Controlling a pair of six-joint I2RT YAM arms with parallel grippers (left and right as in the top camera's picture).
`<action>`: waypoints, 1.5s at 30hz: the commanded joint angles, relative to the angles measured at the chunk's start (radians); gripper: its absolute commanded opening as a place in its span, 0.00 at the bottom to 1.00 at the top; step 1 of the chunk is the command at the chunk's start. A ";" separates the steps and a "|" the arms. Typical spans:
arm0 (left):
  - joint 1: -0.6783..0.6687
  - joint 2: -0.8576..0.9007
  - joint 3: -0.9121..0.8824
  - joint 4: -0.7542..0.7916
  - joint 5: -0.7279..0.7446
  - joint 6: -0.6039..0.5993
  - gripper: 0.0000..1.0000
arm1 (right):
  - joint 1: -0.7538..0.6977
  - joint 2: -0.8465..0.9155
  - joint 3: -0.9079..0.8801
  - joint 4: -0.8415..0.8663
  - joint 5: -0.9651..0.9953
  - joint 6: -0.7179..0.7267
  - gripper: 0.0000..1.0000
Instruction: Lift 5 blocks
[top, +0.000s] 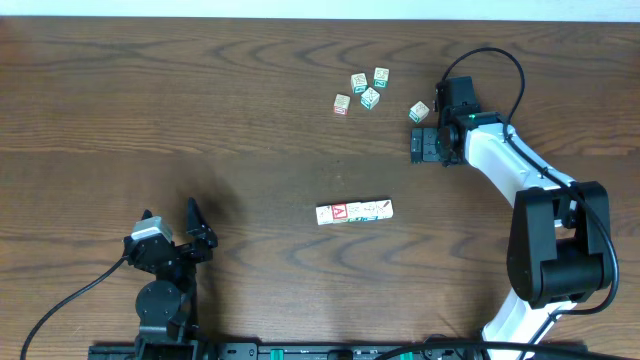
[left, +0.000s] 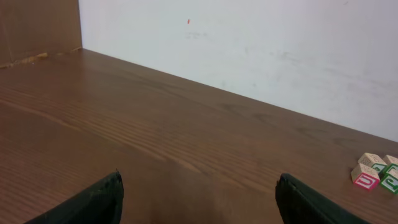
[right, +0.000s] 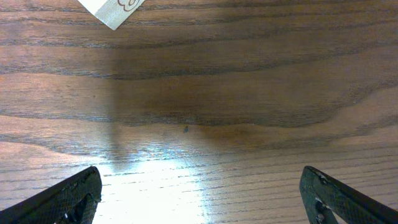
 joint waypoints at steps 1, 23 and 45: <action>0.005 -0.007 -0.023 -0.032 0.010 0.017 0.79 | 0.005 0.008 0.016 -0.001 0.013 -0.011 0.99; 0.005 -0.006 -0.023 -0.033 0.010 0.017 0.79 | 0.008 -0.155 0.010 -0.001 0.009 -0.011 0.99; 0.005 -0.006 -0.023 -0.033 0.010 0.017 0.79 | 0.066 -1.223 -0.648 0.331 0.087 -0.101 0.99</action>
